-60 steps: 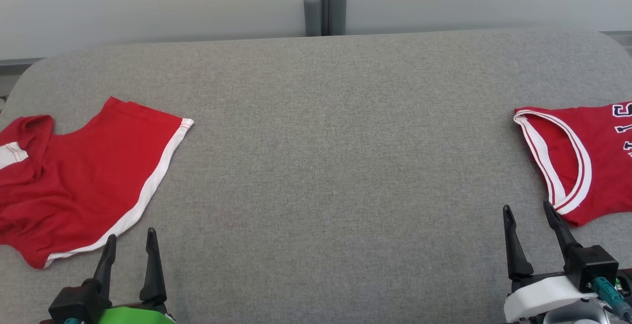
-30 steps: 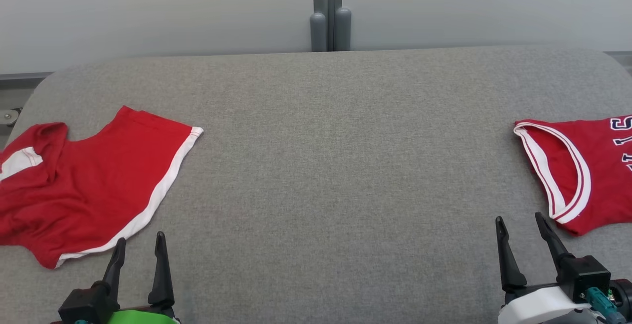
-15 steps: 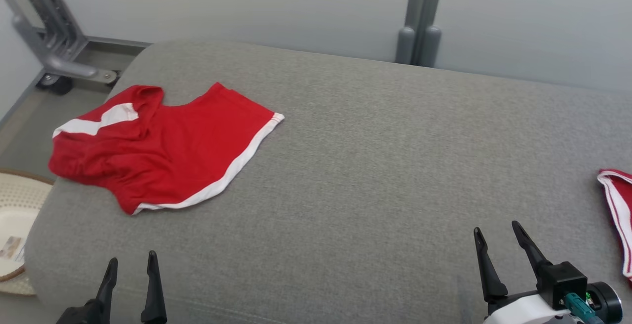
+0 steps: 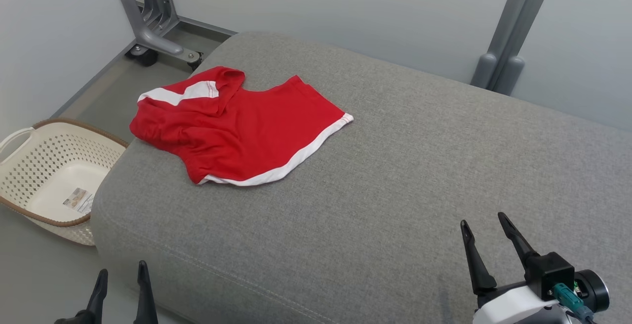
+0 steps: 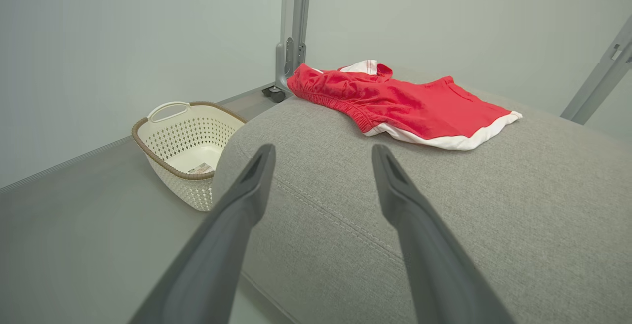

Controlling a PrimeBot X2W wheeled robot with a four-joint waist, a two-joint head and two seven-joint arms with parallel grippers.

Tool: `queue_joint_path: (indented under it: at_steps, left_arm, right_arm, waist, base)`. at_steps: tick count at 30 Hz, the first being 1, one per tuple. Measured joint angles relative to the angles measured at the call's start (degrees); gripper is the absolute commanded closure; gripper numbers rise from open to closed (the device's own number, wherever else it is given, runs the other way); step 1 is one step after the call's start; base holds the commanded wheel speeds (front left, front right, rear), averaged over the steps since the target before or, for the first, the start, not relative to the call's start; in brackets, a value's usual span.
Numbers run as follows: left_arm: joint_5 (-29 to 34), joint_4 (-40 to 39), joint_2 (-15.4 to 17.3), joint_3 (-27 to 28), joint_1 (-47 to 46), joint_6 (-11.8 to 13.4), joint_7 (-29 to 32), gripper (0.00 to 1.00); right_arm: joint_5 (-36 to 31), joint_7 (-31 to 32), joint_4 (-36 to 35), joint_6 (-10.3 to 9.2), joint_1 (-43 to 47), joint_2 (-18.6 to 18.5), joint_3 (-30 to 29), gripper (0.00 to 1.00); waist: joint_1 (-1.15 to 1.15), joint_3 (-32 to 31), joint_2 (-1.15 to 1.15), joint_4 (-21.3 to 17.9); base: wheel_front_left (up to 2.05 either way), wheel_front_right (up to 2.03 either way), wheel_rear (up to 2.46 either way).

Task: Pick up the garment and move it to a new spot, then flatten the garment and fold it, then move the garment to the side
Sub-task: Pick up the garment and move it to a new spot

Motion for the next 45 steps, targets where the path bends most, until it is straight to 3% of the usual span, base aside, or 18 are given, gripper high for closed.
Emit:
queue_joint_path:
  at_steps: [6,11,22,30,31,32,38,43,45]
  left_arm:
    - [-2.88,2.56,0.00,-3.43,-5.49,0.00,-0.01,0.00]
    - [-6.56,9.91,0.09,-6.16,-17.74,0.00,0.93,0.00]
    - [-15.69,38.34,2.15,-3.83,-46.60,0.74,12.09,0.00]
    - [-16.63,51.96,5.06,-3.41,-53.79,0.82,13.62,0.00]
    - [-16.69,52.81,5.46,-3.43,-54.41,0.77,13.79,0.31]
    - [-16.84,53.48,5.98,-3.47,-54.81,0.59,13.62,1.00]
    - [-17.77,53.89,7.62,-5.94,-55.95,0.52,14.03,1.00]
    - [-20.72,44.62,5.70,-14.27,-54.28,0.05,16.24,1.00]
    - [-21.54,39.68,6.62,-17.85,-53.11,0.00,17.14,1.00]
  right_arm:
    - [-0.11,0.00,-0.78,0.00,-0.31,-2.04,-0.58,0.00]
    - [-0.71,0.00,-2.43,0.00,-3.51,-5.83,-1.57,0.00]
    - [-2.12,0.00,-6.31,0.00,-9.99,-12.56,-2.18,0.00]
    - [-2.32,0.00,-7.08,0.00,-11.15,-12.22,-0.97,0.00]
    - [-2.32,-0.01,-7.12,0.00,-11.33,-11.94,-0.99,0.00]
    - [-2.31,-0.01,-7.17,0.00,-11.46,-11.73,-1.01,0.00]
    - [-1.79,-0.01,-6.16,0.00,-11.73,-10.04,-0.68,0.00]
    - [-0.80,-0.01,-4.76,0.00,-11.59,-6.65,1.18,0.00]
    - [-0.54,0.00,-3.99,0.00,-11.34,-5.34,1.82,0.00]
  waist:
    - [0.00,1.84,0.00,-0.09]
    - [0.00,5.87,0.00,-0.40]
    - [0.00,21.54,0.00,-3.49]
    - [0.01,29.03,0.00,-7.24]
    - [0.01,29.48,0.00,-7.88]
    - [0.01,29.82,0.00,-8.49]
    - [0.01,29.54,0.00,-11.03]
    - [0.01,26.39,0.00,-11.99]
    - [0.01,24.71,0.00,-12.38]
  base:
    - [0.00,0.00,0.00]
    - [0.00,0.00,0.00]
    - [0.00,0.00,0.00]
    - [0.00,0.00,0.00]
    - [0.00,0.00,0.00]
    - [0.00,0.00,0.00]
    - [0.00,0.00,0.00]
    - [0.00,0.00,0.00]
    - [0.00,0.00,0.00]
